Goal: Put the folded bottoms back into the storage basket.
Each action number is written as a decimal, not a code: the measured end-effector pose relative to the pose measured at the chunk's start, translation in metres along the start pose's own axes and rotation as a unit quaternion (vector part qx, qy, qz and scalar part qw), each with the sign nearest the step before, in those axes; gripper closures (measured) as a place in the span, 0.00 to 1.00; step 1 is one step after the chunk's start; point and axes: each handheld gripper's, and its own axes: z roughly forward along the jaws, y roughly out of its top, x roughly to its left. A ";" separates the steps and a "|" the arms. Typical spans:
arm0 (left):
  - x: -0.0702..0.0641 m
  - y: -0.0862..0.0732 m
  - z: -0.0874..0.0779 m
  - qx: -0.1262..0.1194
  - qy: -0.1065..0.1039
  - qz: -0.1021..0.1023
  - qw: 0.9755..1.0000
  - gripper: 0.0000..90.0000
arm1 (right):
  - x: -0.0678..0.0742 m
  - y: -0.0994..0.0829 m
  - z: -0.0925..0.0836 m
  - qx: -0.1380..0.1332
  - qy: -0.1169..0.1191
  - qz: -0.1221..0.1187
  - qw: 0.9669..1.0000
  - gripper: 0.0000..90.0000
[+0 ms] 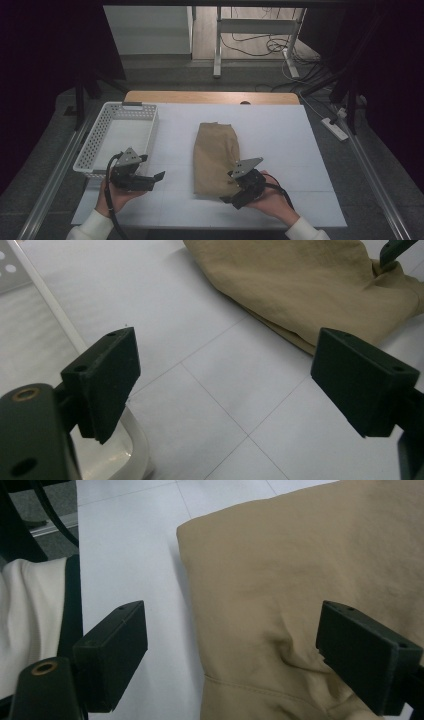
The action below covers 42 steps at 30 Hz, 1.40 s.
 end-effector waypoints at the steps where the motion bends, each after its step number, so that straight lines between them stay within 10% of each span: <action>1: 0.000 0.000 0.000 0.001 0.000 0.000 1.000 0.14 | 0.000 0.000 0.001 0.004 0.000 -0.001 1.000 0.14; 27: 0.000 -0.003 0.003 0.007 -0.001 0.000 1.000 0.15 | -0.005 -0.016 0.028 0.075 -0.034 -0.024 0.996 0.17; 34: -0.001 -0.003 0.004 0.009 -0.002 0.000 1.000 0.15 | -0.005 -0.017 0.029 0.085 -0.062 -0.045 0.993 0.28; 42: -0.002 -0.003 0.006 0.015 -0.003 0.004 1.000 0.15 | -0.011 -0.015 0.025 0.081 -0.066 -0.080 0.991 0.70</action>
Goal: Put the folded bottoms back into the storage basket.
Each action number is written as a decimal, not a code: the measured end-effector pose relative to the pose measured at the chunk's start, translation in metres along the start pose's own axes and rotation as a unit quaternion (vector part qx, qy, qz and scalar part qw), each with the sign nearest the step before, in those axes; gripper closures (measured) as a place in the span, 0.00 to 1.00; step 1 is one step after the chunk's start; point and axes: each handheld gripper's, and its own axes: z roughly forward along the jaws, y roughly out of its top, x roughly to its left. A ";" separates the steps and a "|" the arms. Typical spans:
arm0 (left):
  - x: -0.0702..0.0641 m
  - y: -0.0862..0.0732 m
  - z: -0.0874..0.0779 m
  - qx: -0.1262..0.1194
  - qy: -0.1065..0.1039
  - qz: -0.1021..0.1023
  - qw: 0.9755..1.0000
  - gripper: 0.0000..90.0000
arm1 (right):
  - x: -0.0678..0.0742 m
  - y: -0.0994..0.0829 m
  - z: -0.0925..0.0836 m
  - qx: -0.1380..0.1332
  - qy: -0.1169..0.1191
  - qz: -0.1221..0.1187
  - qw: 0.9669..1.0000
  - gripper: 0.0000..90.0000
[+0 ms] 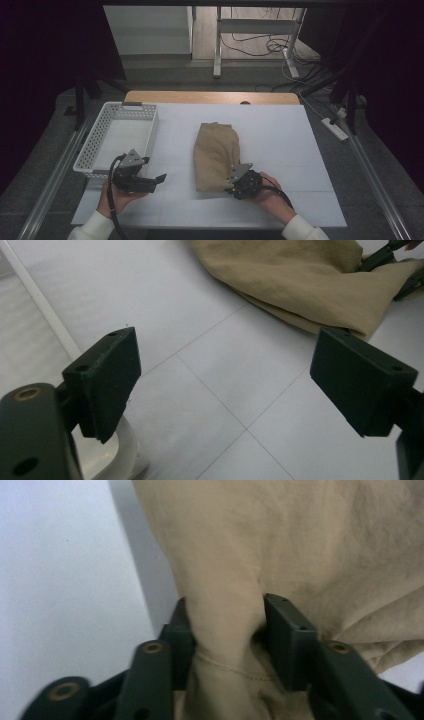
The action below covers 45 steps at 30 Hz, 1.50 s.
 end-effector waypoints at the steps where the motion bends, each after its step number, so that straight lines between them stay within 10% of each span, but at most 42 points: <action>1: 0.000 0.000 0.000 0.000 0.000 0.000 1.000 0.15 | 0.000 0.000 0.000 0.000 -0.003 -0.003 1.000 0.74; 16: 0.001 0.000 0.000 0.001 0.001 0.001 1.000 0.15 | -0.005 -0.001 -0.008 -0.027 0.025 0.033 0.999 0.86; 45: -0.015 0.010 0.007 -0.003 -0.023 0.012 1.000 0.16 | 0.019 -0.002 -0.024 -0.048 0.071 0.021 0.996 0.86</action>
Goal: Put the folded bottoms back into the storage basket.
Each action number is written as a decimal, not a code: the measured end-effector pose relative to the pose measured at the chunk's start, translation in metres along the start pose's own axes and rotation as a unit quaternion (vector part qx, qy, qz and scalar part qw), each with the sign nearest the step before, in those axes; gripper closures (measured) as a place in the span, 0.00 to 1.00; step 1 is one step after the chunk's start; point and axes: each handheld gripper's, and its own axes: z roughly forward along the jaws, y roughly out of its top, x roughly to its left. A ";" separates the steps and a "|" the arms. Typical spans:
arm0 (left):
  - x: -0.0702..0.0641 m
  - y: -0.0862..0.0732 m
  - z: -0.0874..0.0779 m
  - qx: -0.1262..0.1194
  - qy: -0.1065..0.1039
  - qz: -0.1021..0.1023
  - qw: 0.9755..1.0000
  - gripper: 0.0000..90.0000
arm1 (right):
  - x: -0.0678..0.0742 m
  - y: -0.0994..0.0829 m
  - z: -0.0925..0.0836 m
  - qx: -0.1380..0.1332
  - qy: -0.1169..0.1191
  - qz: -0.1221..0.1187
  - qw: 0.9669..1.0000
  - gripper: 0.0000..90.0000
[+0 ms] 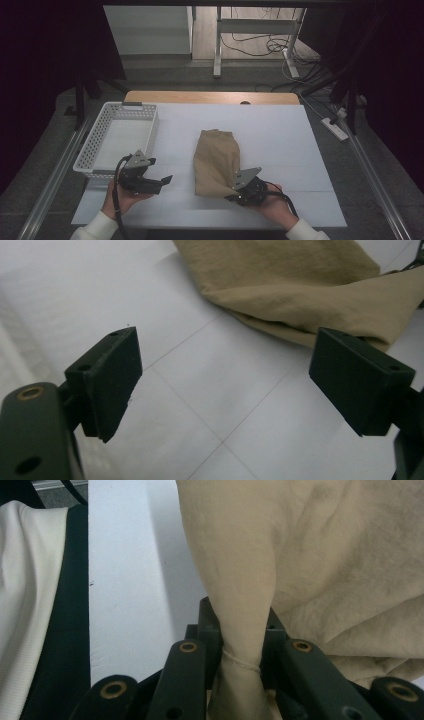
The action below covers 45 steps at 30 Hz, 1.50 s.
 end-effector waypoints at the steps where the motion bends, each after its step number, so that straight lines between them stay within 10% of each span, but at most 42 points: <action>1: -0.001 0.002 0.001 0.001 -0.001 0.002 1.000 0.16 | 0.000 0.000 0.000 -0.001 0.000 0.002 1.000 0.86; 30: 0.008 0.077 0.079 0.027 -0.018 0.011 0.999 0.16 | -0.001 -0.004 -0.001 -0.010 -0.001 0.002 1.000 0.86; 45: 0.027 0.090 0.106 0.041 -0.005 -0.007 0.999 0.16 | -0.001 -0.005 0.002 -0.009 0.000 0.001 1.000 0.86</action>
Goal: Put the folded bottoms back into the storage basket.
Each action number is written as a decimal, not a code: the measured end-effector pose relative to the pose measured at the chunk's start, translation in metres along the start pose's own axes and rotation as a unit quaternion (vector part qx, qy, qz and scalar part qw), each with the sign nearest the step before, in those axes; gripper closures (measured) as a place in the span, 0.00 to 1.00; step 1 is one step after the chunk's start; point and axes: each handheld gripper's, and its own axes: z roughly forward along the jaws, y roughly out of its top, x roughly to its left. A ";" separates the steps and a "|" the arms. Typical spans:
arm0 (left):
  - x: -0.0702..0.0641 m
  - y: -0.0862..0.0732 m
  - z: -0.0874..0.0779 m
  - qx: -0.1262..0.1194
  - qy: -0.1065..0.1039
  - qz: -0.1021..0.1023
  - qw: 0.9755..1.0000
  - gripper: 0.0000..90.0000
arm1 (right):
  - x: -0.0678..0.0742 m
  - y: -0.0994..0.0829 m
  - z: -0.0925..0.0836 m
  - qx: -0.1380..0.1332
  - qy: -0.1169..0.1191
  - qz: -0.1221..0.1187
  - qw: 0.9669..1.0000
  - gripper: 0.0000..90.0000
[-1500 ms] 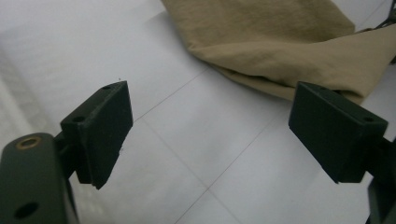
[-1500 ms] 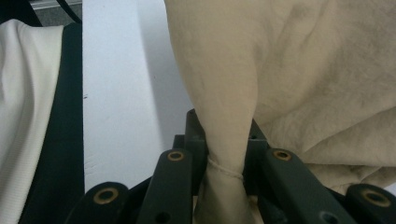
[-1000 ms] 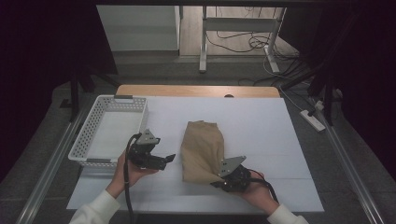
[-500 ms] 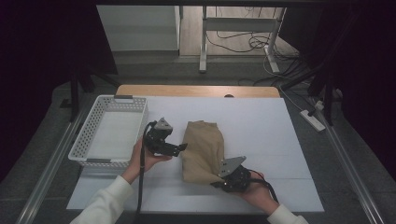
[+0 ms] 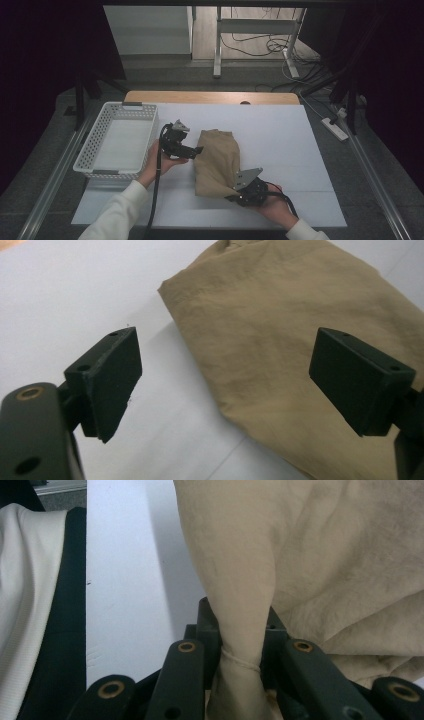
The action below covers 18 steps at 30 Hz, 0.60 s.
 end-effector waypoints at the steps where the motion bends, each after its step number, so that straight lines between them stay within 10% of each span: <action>1: 0.001 0.001 0.001 0.001 0.000 -0.002 1.000 0.16 | 0.000 0.000 0.000 0.000 0.000 0.000 1.000 0.86; 18: 0.015 0.016 0.031 0.013 -0.008 -0.022 1.000 0.16 | 0.000 -0.001 0.001 0.001 0.000 0.000 1.000 0.85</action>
